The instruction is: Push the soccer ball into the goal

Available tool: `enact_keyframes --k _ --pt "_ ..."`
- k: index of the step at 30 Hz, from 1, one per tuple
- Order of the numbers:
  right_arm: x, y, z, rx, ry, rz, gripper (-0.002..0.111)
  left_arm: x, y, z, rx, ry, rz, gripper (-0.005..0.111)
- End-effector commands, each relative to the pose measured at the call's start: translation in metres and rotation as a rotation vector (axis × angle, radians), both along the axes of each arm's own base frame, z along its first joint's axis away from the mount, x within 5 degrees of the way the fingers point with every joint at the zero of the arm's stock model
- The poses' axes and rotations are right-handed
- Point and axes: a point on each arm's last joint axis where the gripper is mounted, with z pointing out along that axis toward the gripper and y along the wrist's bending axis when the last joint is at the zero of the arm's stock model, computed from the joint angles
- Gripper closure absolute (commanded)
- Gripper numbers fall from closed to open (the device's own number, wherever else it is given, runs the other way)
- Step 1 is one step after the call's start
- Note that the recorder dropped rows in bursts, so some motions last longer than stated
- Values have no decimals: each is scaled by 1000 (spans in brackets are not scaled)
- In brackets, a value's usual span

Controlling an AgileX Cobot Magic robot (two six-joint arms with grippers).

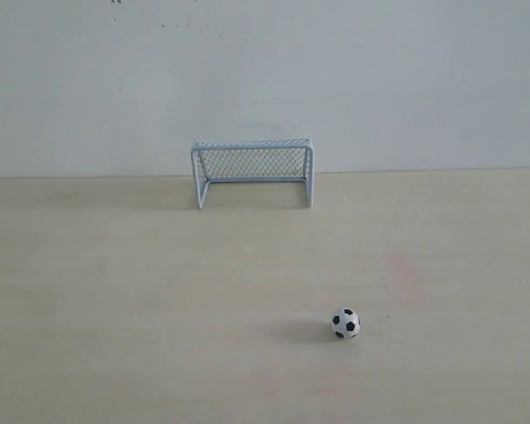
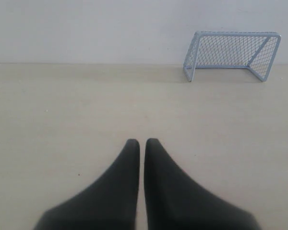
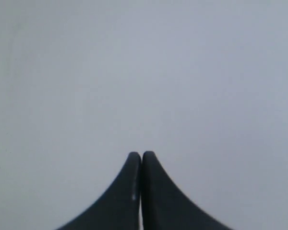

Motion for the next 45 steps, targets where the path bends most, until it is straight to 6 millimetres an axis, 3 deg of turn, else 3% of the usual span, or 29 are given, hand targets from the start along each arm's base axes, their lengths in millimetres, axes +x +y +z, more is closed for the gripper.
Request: enact_keyframes --k 1,3,4,7,8,9,10,13,15,18,25,33,39,45 --pt "16 7 35 -180 239 -13 108 0 -1 -1 -17 -2 -8 102" --pt "30 10 48 -207 351 21 108 0 -1 -1 -17 -2 -8 102" --pt "48 14 58 -234 487 63 108 0 -1 -1 -17 -2 -8 102" --pt "96 22 53 -296 811 139 108 0 -1 -1 -17 -2 -8 102" --pt "121 24 42 -304 945 167 108 0 -1 -1 -17 -2 -8 102" --pt "130 25 35 -304 991 174 108 0 -1 -1 -17 -2 -8 102" --pt "151 26 17 -301 1094 188 108 0 -1 -1 -17 -2 -8 102" --pt "185 27 -10 -242 1168 184 108 0 -1 -1 -17 -2 -8 102" --pt "197 27 -22 -185 1195 173 108 0 -1 -1 -17 -2 -8 102" --pt "201 29 -34 -37 1277 193 108 0 -1 -1 -17 -2 -8 102" --pt "218 37 -38 -306 1436 316 108 0 -1 -1 -17 -2 -8 102" --pt "245 69 -34 -888 1442 623 108 0 -1 -1 -17 -2 -8 102" --pt "244 113 -57 -1391 1260 823 108 0 -1 -1 -17 -2 -8 102" --pt "241 136 -76 -1746 1152 869 108 0 -1 -1 -17 -2 -8 102"
